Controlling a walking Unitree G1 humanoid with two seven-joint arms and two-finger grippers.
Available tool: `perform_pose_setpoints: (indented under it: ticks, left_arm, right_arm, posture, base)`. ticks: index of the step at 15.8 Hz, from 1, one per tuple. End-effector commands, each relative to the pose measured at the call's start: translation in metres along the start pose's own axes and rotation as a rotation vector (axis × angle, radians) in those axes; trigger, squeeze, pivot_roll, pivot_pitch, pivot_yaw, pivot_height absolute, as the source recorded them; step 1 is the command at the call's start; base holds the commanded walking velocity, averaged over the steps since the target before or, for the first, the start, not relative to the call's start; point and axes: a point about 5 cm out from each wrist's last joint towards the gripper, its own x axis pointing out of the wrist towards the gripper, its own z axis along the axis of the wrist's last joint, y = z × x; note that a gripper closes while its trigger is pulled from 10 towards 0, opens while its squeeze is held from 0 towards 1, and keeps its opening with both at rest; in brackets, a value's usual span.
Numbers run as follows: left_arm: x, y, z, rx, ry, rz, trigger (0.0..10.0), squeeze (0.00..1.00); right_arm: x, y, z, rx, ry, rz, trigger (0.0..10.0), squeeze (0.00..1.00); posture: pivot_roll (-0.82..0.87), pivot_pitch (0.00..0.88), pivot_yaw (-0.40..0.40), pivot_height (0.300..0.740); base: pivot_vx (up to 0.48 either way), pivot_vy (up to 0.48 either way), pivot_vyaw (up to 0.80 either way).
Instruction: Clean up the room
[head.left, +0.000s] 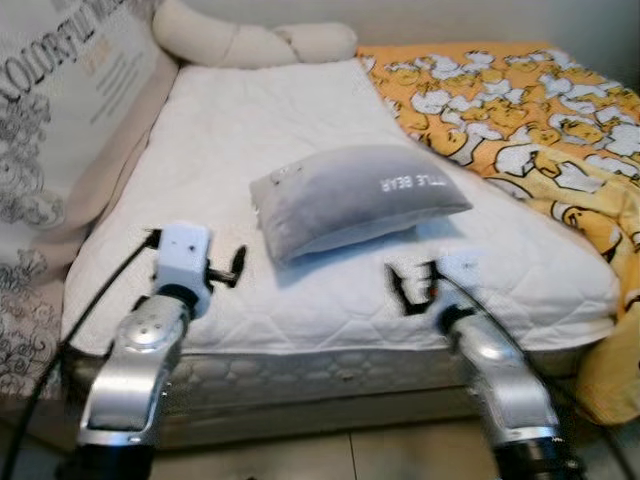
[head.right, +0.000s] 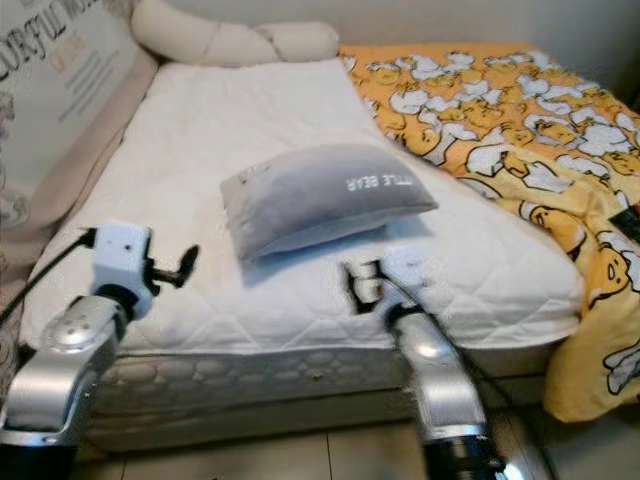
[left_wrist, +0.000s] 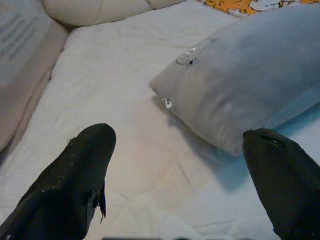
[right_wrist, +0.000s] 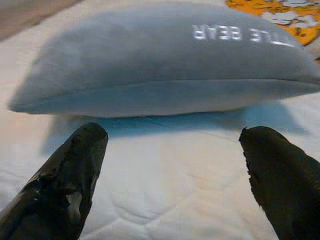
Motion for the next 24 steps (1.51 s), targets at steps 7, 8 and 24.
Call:
perform_pose_setpoints:
  ticks: [7,8,24]
  left_arm:
    - [0.0026,-0.0037,0.0052,-0.003,-0.019,-0.009,10.0,0.0]
    - [0.0026,-0.0038,0.0051,-0.003,-0.019,-0.01,10.0,0.0]
    - [0.0035,-0.0055,0.0058,-0.008,-0.027,-0.021,10.0,0.0]
  right_arm:
    - [-0.0007,-0.0064,0.0045,-0.028,-0.013,-0.004,10.0,0.0]
    - [-0.0007,-0.0061,0.0044,-0.03,-0.013,-0.002,10.0,0.0]
    - [0.0004,-0.0062,0.0045,-0.027,-0.015,-0.002,10.0,0.0]
  posture:
    - [-0.02,0.0,0.016,0.74]
    - [-0.02,0.0,0.016,0.74]
    - [-0.02,0.0,0.015,0.74]
  base:
    - [0.26,0.0,0.0]
    - [0.266,0.0,0.0]
    - [0.318,0.0,0.0]
